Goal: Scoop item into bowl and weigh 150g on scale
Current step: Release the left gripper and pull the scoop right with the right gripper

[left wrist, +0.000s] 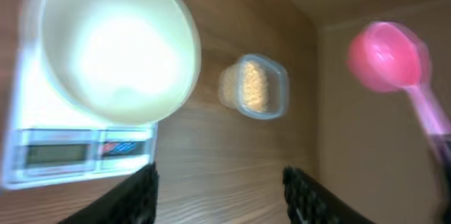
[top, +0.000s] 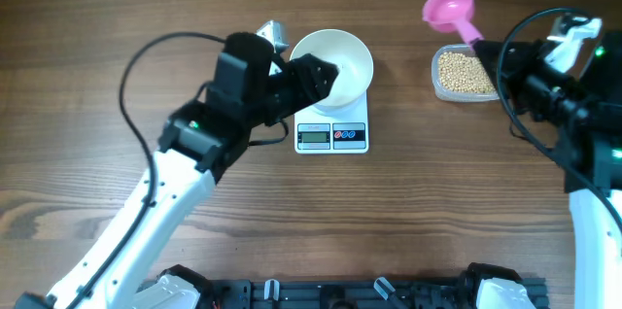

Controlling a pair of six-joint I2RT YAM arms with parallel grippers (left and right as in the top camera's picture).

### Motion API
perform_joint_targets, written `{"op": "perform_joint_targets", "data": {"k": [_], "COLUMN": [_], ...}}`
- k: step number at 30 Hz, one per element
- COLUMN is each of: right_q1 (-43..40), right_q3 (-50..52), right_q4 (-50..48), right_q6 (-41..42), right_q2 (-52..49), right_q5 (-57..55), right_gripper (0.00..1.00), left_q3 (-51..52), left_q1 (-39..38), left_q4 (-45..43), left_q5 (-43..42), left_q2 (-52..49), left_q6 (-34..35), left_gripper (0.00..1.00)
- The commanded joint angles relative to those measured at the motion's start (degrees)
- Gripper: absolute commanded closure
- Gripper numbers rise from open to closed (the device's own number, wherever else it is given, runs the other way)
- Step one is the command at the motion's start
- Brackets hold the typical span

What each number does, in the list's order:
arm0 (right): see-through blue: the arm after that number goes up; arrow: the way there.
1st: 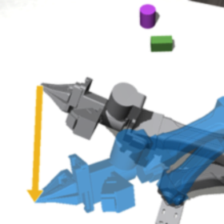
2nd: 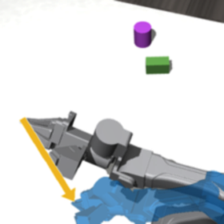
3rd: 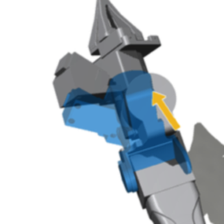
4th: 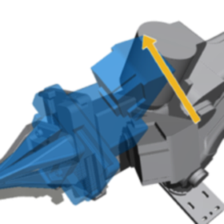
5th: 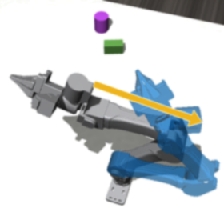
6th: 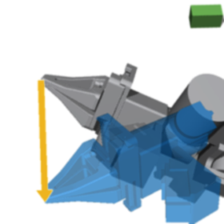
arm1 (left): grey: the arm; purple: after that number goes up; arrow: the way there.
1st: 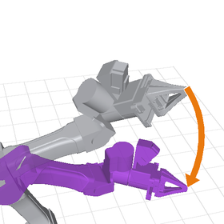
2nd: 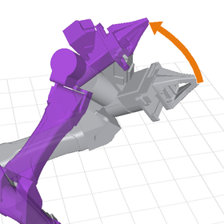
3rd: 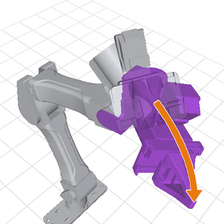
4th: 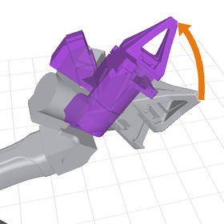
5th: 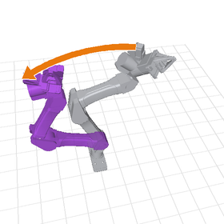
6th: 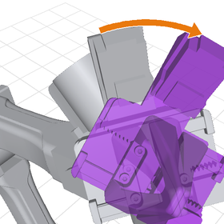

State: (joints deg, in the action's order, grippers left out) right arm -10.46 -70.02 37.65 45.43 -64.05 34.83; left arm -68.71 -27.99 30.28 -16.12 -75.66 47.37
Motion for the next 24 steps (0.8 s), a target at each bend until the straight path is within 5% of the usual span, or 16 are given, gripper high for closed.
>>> {"op": "perform_joint_targets", "data": {"k": [1,8,10,12,24], "right_q1": [-0.79,-0.79,-0.79,-0.83,-5.46], "right_q3": [-6.95,-10.60,-10.60,-10.60,-10.62], "right_q4": [5.95,17.40,19.82,21.79,26.71], "right_q6": [-10.36,-16.39,-17.49,-18.51,-22.93], "right_q2": [0.90,0.90,0.90,0.90,0.90], "right_q5": [-10.08,-23.45,-26.86,-28.81,-29.24], "right_gripper": [0.96,0.96,0.96,0.96,0.96], "left_q3": [-7.48,-7.76,-7.76,-7.76,-7.76], "left_q1": [0.26,-3.82,-6.82,-9.40,-12.68], "left_q4": [9.90,22.08,22.97,22.88,22.67], "left_q5": [6.38,3.98,3.98,4.00,8.09], "left_q2": [1.51,-2.32,-5.73,-9.46,-25.35], "left_q6": [-11.02,-10.97,-10.95,-10.84,-9.70], "left_gripper": [0.47,0.62,0.74,0.96,0.96]}}
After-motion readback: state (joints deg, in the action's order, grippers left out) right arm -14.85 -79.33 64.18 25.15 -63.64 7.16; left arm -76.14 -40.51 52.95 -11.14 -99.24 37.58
